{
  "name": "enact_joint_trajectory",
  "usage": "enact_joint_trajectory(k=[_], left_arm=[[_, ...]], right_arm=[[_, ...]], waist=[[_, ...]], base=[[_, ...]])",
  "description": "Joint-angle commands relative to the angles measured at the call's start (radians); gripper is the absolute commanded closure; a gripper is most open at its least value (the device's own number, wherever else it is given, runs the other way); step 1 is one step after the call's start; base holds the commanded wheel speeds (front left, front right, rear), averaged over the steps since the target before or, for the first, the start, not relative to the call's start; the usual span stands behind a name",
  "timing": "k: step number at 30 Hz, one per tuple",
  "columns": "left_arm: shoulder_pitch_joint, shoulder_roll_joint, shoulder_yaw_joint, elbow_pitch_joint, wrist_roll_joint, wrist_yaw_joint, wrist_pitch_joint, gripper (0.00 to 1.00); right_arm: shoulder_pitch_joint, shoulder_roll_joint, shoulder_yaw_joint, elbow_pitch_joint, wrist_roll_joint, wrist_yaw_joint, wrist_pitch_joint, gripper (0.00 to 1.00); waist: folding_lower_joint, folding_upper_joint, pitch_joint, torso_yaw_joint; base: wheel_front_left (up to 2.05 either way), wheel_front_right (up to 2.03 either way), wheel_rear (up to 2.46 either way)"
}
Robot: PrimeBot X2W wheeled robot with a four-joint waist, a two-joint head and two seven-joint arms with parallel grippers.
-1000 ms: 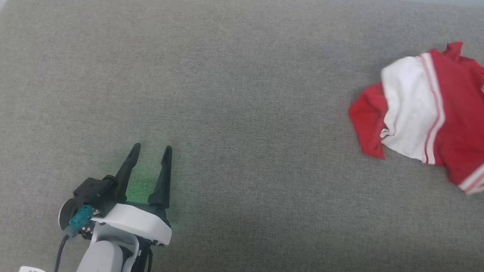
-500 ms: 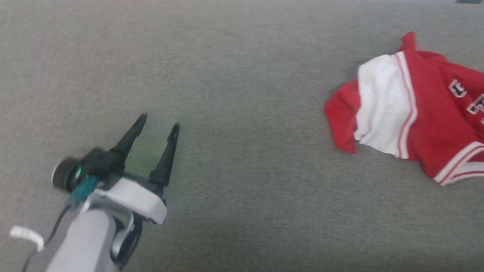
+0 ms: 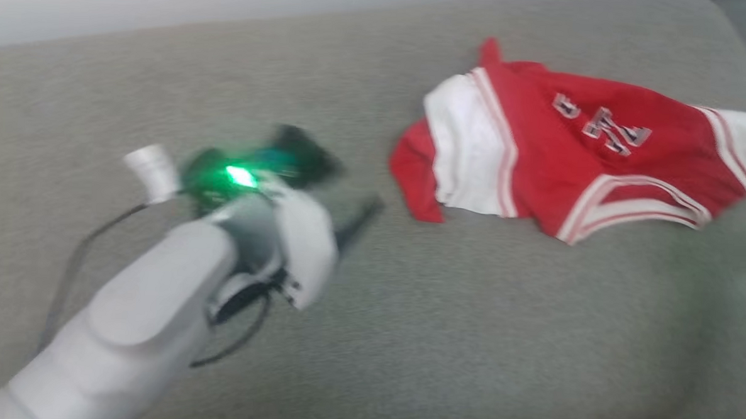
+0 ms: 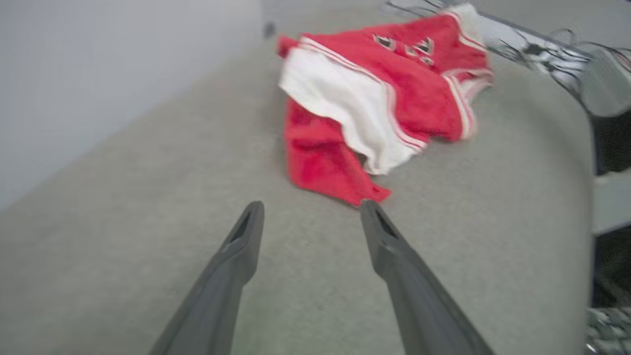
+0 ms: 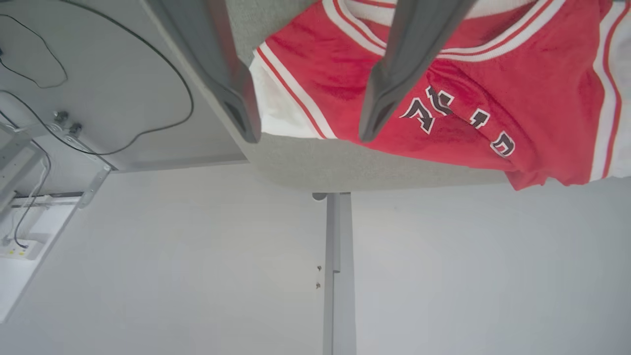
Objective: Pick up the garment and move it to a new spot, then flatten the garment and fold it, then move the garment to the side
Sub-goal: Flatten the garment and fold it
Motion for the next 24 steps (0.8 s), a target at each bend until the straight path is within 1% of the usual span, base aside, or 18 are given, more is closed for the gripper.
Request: enact_joint_trajectory(k=[1,3,5,7,10,13,17,19,24], left_arm=[[-0.017,0.0,-0.018,-0.003,-0.012,-0.002,0.019,0.0],[-0.083,-0.013,-0.088,0.005,-0.107,-0.002,0.142,0.0],[-0.151,-0.026,-0.153,0.018,-0.16,-0.002,0.238,0.0],[-0.207,-0.045,-0.207,0.04,-0.192,-0.002,0.304,0.0],[-0.285,-0.072,-0.259,0.096,-0.206,-0.002,0.352,0.0],[-0.338,-0.094,-0.31,0.171,-0.192,-0.002,0.367,0.0],[-0.376,-0.115,-0.352,0.282,-0.195,-0.002,0.35,0.0],[-0.394,-0.115,-0.388,0.323,-0.175,-0.002,0.34,0.0],[-0.404,-0.112,-0.439,0.412,-0.191,-0.002,0.301,0.0]], right_arm=[[0.012,0.006,-0.001,-0.011,-0.008,-0.002,-0.005,0.0],[0.028,0.03,-0.01,-0.047,-0.02,-0.002,-0.005,0.0],[0.043,0.054,-0.012,-0.077,-0.029,-0.002,-0.005,0.0],[0.05,0.073,-0.012,-0.1,-0.036,-0.002,-0.005,0.0],[0.055,0.095,-0.007,-0.123,-0.049,-0.002,-0.006,0.0],[0.059,0.118,0.001,-0.141,-0.059,-0.002,-0.005,0.0],[0.06,0.145,0.013,-0.158,-0.073,-0.002,-0.006,0.0],[0.056,0.155,0.023,-0.165,-0.075,-0.002,-0.005,0.0],[0.044,0.175,0.044,-0.195,-0.088,-0.002,-0.005,0.0]], waist=[[0.0,0.0,0.008,-0.05],[0.0,0.0,0.013,-0.078],[0.0,0.0,0.02,-0.105],[0.0,0.0,0.028,-0.132],[0.0,0.0,0.038,-0.168],[0.0,0.0,0.049,-0.196],[0.0,0.0,0.065,-0.227],[0.0,0.0,0.075,-0.239],[0.0,0.0,0.096,-0.262]], base=[[0.0,0.0,0.0],[0.0,0.0,0.0],[0.0,0.0,0.0],[0.0,0.0,0.0],[0.0,0.0,0.0],[0.0,0.0,0.0],[0.0,0.0,0.0],[0.0,0.0,0.0],[0.0,0.0,0.0]])
